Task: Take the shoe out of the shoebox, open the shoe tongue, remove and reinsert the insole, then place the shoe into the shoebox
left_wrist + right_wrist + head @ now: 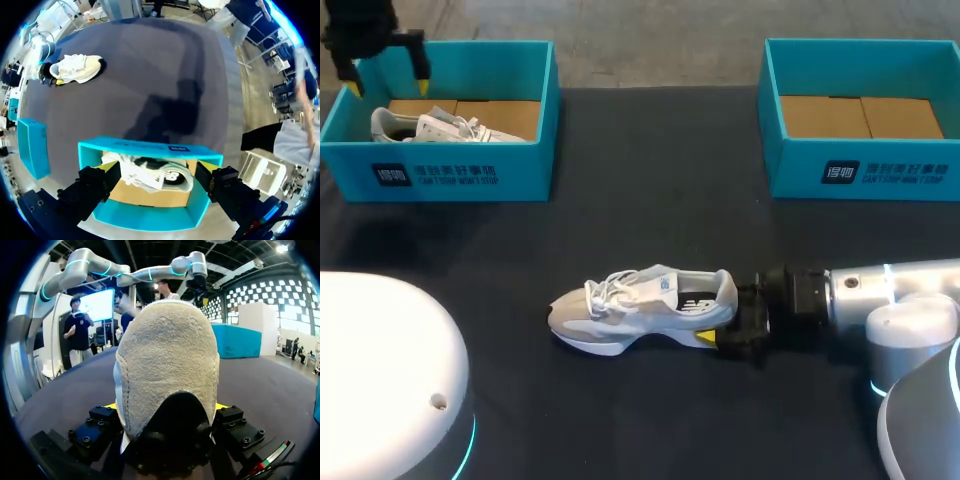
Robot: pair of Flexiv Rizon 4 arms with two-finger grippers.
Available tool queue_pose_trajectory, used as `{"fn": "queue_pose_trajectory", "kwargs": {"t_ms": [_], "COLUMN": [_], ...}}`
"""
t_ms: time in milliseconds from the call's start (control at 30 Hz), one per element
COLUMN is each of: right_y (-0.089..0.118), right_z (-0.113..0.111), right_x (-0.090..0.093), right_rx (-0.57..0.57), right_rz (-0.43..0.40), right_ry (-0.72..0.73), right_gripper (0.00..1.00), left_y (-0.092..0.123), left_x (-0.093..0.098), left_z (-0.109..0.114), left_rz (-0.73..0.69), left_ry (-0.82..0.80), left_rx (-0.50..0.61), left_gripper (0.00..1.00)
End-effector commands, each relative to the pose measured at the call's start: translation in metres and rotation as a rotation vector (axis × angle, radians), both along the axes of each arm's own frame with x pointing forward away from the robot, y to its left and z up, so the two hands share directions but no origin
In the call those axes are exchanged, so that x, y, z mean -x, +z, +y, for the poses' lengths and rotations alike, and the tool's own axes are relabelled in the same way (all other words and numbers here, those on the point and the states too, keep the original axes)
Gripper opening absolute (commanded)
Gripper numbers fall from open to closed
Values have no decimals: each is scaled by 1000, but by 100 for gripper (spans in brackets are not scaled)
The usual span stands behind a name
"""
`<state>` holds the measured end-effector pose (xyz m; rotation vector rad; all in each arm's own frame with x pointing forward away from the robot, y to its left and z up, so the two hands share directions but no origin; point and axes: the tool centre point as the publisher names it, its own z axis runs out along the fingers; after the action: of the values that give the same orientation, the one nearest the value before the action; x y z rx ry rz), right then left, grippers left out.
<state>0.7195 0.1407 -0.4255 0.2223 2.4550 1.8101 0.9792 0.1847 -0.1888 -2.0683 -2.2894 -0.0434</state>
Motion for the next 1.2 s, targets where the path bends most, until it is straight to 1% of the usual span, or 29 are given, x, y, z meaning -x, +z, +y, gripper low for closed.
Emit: {"fn": "queue_pose_trajectory", "kwargs": {"t_ms": [33, 100, 133, 200, 367, 500, 667, 700, 800, 833, 867, 900, 933, 967, 1000, 1033, 1100, 1133, 1167, 1200], "right_y": [0, 0, 0, 0, 0, 0, 0, 0, 0, 0, 0, 0, 0, 0, 0, 0, 0, 0, 0, 0], "right_z": [2, 2, 2, 2, 2, 2, 2, 2, 2, 2, 2, 2, 2, 2, 2, 2, 2, 2, 2, 2], "right_x": [-1, -1, -1, -1, -1, -1, -1, -1, -1, -1, -1, -1, -1, -1, -1, -1, -1, -1, -1, -1], "right_rx": [5, 5, 5, 5, 5, 5, 5, 5, 5, 5, 5, 5, 5, 5, 5, 5, 5, 5, 5, 5], "right_rz": [2, 2, 2, 2, 2, 2, 2, 2, 2, 2, 2, 2, 2, 2, 2, 2, 2, 2, 2, 2], "right_ry": [1, 1, 1, 1, 1, 1, 1, 1, 1, 1, 1, 1, 1, 1, 1, 1, 1, 1, 1, 1], "right_gripper": [0, 0, 0, 0, 0, 0, 0, 0, 0, 0, 0, 0, 0, 0, 0, 0, 0, 0, 0, 0], "left_y": [6, 8, 8, 9, 10, 12, 12, 11, 8, 8, 6, 5, 5, 2, 1, 0, -4, -6, -9, -11], "left_x": [26, 30, 37, 42, 60, 69, 76, 78, 81, 81, 83, 85, 85, 87, 88, 90, 97, 99, 101, 104], "left_z": [-25, -32, -40, -52, -73, -84, -97, -100, -111, -111, -121, -126, -126, -136, -139, -143, -155, -161, -169, -176], "left_rz": [-40, -16, -13, 17, 41, 54, 102, 107, 164, 164, 189, 199, 199, 240, 248, 279, 255, 283, 256, 195], "left_ry": [20, 2, -5, -22, -47, -80, -55, -30, 143, 143, 264, 339, 339, 465, 538, 574, 702, 733, 727, 675], "left_rx": [-66, -60, -54, -44, -30, -25, -16, -18, -20, -20, -28, -32, -32, -52, -33, -32, -17, -45, -64, -37], "left_gripper": [100, 100, 100, 100, 100, 100, 100, 100, 100, 100, 100, 100, 100, 100, 100, 100, 100, 100, 100, 100]}}
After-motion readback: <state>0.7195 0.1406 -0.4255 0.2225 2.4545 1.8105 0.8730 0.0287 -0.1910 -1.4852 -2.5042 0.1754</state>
